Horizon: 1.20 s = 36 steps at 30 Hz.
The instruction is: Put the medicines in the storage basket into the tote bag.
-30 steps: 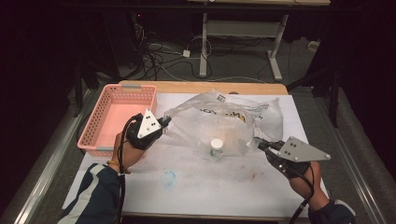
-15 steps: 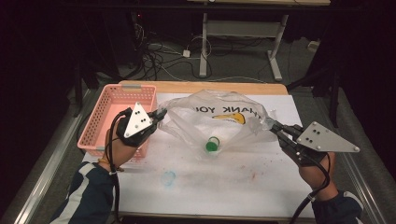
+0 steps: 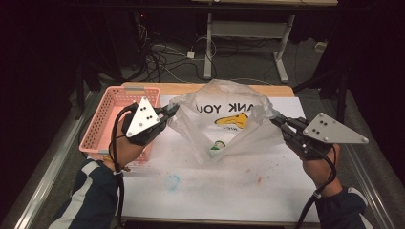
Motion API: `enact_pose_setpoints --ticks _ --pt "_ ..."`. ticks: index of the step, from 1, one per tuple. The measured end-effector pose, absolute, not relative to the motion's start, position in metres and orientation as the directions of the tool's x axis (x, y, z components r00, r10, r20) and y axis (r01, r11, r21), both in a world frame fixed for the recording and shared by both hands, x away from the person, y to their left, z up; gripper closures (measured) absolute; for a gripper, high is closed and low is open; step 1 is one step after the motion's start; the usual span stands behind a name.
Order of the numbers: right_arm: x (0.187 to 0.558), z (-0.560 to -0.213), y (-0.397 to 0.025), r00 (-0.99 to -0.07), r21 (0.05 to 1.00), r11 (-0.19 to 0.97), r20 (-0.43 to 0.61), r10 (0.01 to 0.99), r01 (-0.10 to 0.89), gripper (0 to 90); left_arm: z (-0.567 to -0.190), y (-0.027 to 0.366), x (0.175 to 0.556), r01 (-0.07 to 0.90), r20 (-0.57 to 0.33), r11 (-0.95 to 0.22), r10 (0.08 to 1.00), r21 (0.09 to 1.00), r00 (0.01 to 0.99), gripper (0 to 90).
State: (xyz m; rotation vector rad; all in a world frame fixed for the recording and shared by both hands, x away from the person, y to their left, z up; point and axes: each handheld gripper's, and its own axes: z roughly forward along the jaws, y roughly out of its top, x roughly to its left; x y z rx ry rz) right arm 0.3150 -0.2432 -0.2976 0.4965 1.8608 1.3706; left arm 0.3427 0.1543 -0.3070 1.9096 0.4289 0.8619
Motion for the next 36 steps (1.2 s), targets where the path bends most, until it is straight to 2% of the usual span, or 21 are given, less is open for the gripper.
enact_pose_setpoints --ticks 11,16,23,36 --pt "0.361 -0.324 -0.24 -0.605 0.934 0.356 -0.297 0.738 -0.024 90.0 -0.343 0.126 0.385 -0.035 0.296 -0.388 0.64 0.921 0.709 85.3" --pt "0.383 -0.328 -0.242 -0.57 0.937 0.35 -0.284 0.771 0.007 90.0 -0.346 0.114 0.402 -0.04 0.267 -0.337 0.664 0.941 0.698 85.4" --pt "0.399 -0.306 -0.241 -0.576 0.958 0.286 -0.224 0.787 0.018 90.0 -0.325 0.103 0.419 -0.029 0.227 -0.283 0.699 0.959 0.679 85.5" --pt "0.395 -0.245 -0.214 -0.581 0.965 0.257 -0.242 0.777 -0.058 90.0 -0.257 0.1 0.419 -0.129 0.29 -0.273 0.707 0.953 0.645 86.2"
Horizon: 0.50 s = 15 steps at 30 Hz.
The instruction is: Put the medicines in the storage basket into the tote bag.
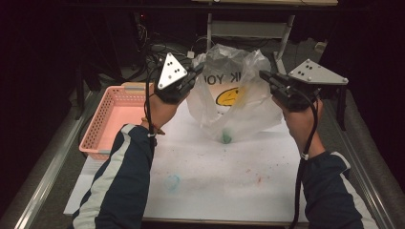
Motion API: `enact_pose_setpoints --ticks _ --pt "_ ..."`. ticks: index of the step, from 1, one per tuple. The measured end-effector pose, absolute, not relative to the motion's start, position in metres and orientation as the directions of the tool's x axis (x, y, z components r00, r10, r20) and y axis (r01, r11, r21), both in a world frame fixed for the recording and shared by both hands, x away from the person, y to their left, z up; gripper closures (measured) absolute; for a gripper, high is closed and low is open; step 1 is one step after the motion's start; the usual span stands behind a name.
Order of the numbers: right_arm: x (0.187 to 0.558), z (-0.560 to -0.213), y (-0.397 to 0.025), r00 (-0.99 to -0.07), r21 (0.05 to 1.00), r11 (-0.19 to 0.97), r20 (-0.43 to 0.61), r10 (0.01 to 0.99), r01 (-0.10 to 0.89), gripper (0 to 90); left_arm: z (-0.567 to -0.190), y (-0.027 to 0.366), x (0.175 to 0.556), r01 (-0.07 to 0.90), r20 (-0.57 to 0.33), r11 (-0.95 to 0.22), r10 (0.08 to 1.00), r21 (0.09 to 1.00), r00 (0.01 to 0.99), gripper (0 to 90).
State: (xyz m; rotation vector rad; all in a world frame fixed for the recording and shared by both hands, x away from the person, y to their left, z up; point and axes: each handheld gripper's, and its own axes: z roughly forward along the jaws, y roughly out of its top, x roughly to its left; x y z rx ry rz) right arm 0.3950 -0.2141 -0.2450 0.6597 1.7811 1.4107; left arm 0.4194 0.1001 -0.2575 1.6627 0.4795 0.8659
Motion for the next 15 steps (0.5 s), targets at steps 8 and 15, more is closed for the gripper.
enact_pose_setpoints --ticks 8,15 --pt "0.389 -0.207 -0.215 -0.561 0.969 0.226 -0.245 0.791 -0.105 90.0 -0.22 0.106 0.416 -0.165 0.29 -0.241 0.718 0.957 0.633 86.2" --pt "0.397 -0.203 -0.216 -0.538 0.971 0.225 -0.235 0.809 -0.085 90.0 -0.224 0.103 0.426 -0.137 0.289 -0.262 0.732 0.955 0.617 86.0"
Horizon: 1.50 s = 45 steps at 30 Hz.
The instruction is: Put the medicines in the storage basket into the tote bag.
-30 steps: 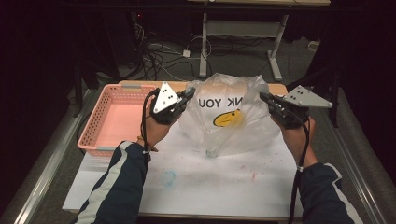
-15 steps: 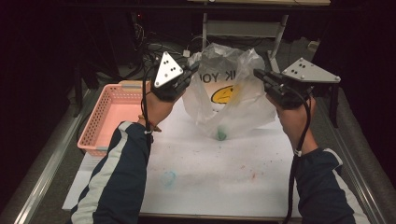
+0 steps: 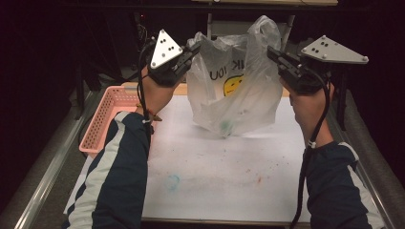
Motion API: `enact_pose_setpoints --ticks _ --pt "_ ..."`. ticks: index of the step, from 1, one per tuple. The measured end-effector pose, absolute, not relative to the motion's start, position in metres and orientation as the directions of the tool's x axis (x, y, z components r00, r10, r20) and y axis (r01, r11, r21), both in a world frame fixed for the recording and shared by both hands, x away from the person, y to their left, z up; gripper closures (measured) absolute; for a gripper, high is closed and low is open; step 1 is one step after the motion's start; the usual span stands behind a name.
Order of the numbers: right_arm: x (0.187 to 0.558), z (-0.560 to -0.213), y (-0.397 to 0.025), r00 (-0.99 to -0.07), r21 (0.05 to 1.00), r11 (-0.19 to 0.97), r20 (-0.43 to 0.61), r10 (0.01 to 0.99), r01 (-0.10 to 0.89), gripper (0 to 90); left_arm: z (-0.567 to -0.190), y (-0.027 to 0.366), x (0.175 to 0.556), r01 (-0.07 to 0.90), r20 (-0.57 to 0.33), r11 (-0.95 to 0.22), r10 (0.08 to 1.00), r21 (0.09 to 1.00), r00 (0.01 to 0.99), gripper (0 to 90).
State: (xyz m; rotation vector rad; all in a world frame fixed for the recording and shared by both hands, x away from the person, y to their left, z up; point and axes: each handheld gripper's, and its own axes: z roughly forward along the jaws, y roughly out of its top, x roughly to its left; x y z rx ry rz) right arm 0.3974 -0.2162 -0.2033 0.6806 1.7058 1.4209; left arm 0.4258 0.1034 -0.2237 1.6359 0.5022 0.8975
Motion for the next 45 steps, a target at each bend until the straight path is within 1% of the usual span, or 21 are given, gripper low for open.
enact_pose_setpoints --ticks 4,5,7,10,12,13,14,15,16,17,18,20,25,26,27,29,34,36,38,40,45 --pt "0.416 -0.219 -0.22 -0.512 0.971 0.238 -0.223 0.83 -0.037 90.0 -0.237 0.098 0.439 -0.1 0.287 -0.287 0.743 0.953 0.605 85.8" --pt "0.421 -0.224 -0.221 -0.51 0.971 0.237 -0.214 0.833 -0.019 90.0 -0.241 0.097 0.442 -0.09 0.287 -0.294 0.743 0.952 0.605 83.8" --pt "0.431 -0.234 -0.223 -0.5 0.97 0.241 -0.2 0.842 0.017 90.0 -0.248 0.094 0.448 -0.067 0.278 -0.3 0.744 0.951 0.608 83.5" --pt "0.444 -0.25 -0.226 -0.484 0.968 0.245 -0.188 0.855 0.055 90.0 -0.26 0.089 0.456 -0.039 0.264 -0.304 0.749 0.952 0.607 78.3" --pt "0.453 -0.261 -0.229 -0.485 0.969 0.232 -0.163 0.859 0.085 90.0 -0.266 0.085 0.461 -0.02 0.269 -0.324 0.747 0.946 0.608 70.6" --pt "0.456 -0.265 -0.23 -0.475 0.965 0.244 -0.171 0.863 0.095 90.0 -0.27 0.084 0.464 -0.007 0.262 -0.328 0.742 0.945 0.617 68.0" --pt "0.458 -0.269 -0.231 -0.464 0.963 0.251 -0.177 0.868 0.102 90.0 -0.272 0.082 0.465 0.005 0.262 -0.336 0.744 0.942 0.615 63.2" --pt "0.461 -0.273 -0.233 -0.468 0.963 0.245 -0.166 0.868 0.114 90.0 -0.275 0.08 0.466 0.011 0.27 -0.339 0.769 0.941 0.58 55.1" --pt "0.463 -0.276 -0.234 -0.465 0.96 0.25 -0.168 0.869 0.122 90.0 -0.278 0.079 0.466 0.015 0.273 -0.335 0.794 0.942 0.543 44.7" --pt "0.465 -0.279 -0.235 -0.453 0.957 0.261 -0.177 0.874 0.13 90.0 -0.28 0.08 0.466 0.017 0.265 -0.326 0.799 0.945 0.54 41.3" --pt "0.467 -0.281 -0.236 -0.445 0.954 0.269 -0.184 0.877 0.136 90.0 -0.281 0.081 0.467 0.022 0.251 -0.311 0.802 0.95 0.542 40.9" --pt "0.471 -0.286 -0.24 -0.436 0.95 0.273 -0.183 0.881 0.153 90.0 -0.281 0.084 0.467 0.031 0.232 -0.293 0.812 0.956 0.536 31.0" --pt "0.48 -0.293 -0.253 -0.381 0.943 0.27 -0.182 0.907 0.193 89.8 -0.279 0.091 0.463 0.011 0.243 -0.294 0.81 0.956 0.534 29.2" --pt "0.48 -0.294 -0.257 -0.372 0.947 0.254 -0.167 0.913 0.199 89.0 -0.278 0.093 0.462 0.009 0.246 -0.296 0.809 0.955 0.533 26.6" --pt "0.48 -0.295 -0.26 -0.371 0.952 0.23 -0.143 0.918 0.203 87.1 -0.277 0.095 0.46 0.006 0.245 -0.293 0.81 0.956 0.533 26.4" --pt "0.479 -0.295 -0.264 -0.367 0.954 0.222 -0.137 0.92 0.203 84.1 -0.276 0.098 0.458 0.006 0.246 -0.294 0.81 0.956 0.533 26.4" --pt "0.473 -0.289 -0.269 -0.36 0.96 0.218 -0.144 0.922 0.174 69.4 -0.282 0.104 0.452 0.005 0.27 -0.321 0.805 0.947 0.529 26.4" --pt "0.468 -0.286 -0.268 -0.349 0.96 0.233 -0.167 0.922 0.156 60.0 -0.285 0.105 0.451 0.009 0.277 -0.33 0.804 0.944 0.527 26.4" --pt "0.464 -0.282 -0.267 -0.346 0.96 0.241 -0.18 0.921 0.142 58.0 -0.29 0.107 0.449 0.014 0.275 -0.332 0.802 0.943 0.53 26.4" --pt "0.461 -0.28 -0.269 -0.352 0.963 0.236 -0.178 0.919 0.129 50.9 -0.295 0.108 0.448 0.021 0.275 -0.338 0.8 0.941 0.534 26.4" --pt "0.454 -0.273 -0.272 -0.355 0.968 0.225 -0.173 0.918 0.11 41.4 -0.308 0.106 0.448 0.045 0.3 -0.38 0.793 0.924 0.531 26.4"
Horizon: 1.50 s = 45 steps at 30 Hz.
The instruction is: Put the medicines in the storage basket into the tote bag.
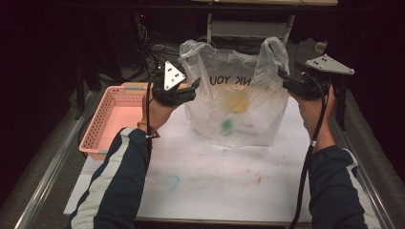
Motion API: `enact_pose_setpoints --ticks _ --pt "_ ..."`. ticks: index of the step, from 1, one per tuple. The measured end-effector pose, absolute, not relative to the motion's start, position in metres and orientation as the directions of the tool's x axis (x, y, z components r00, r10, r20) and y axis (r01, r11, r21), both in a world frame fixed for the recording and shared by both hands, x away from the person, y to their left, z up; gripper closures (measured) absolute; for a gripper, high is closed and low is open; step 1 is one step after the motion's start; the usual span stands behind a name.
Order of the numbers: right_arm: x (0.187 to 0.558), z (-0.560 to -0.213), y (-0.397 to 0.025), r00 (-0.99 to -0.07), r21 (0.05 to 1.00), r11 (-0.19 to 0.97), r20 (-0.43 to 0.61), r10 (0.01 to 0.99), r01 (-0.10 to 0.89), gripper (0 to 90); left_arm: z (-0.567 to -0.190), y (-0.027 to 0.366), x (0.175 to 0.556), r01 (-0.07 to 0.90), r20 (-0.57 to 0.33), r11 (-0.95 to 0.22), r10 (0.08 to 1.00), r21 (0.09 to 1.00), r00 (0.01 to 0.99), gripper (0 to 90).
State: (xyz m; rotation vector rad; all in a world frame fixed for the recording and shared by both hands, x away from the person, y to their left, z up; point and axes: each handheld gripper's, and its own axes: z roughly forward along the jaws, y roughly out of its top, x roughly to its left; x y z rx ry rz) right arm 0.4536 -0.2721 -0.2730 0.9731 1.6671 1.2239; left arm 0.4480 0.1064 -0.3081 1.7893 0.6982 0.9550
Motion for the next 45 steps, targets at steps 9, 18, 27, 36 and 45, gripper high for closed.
enact_pose_setpoints --ticks 9,18,27,36,45 --pt "0.448 -0.29 -0.277 -0.393 0.963 0.224 -0.149 0.907 0.152 36.9 -0.333 0.1 0.465 0.111 0.283 -0.403 0.79 0.909 0.544 38.2" --pt "0.431 -0.319 -0.271 -0.373 0.959 0.246 -0.18 0.91 0.139 34.2 -0.349 0.08 0.483 0.145 0.303 -0.438 0.791 0.887 0.531 51.7" --pt "0.422 -0.332 -0.276 -0.416 0.966 0.217 -0.141 0.898 0.139 33.6 -0.347 0.091 0.465 0.09 0.299 -0.411 0.78 0.907 0.549 30.6" --pt "0.41 -0.342 -0.265 -0.477 0.959 0.249 -0.158 0.865 0.133 29.9 -0.351 0.115 0.437 0.04 0.323 -0.413 0.766 0.91 0.556 23.6" --pt "0.402 -0.35 -0.256 -0.486 0.96 0.257 -0.173 0.857 0.112 26.9 -0.36 0.138 0.422 0.041 0.306 -0.391 0.779 0.92 0.547 23.4"
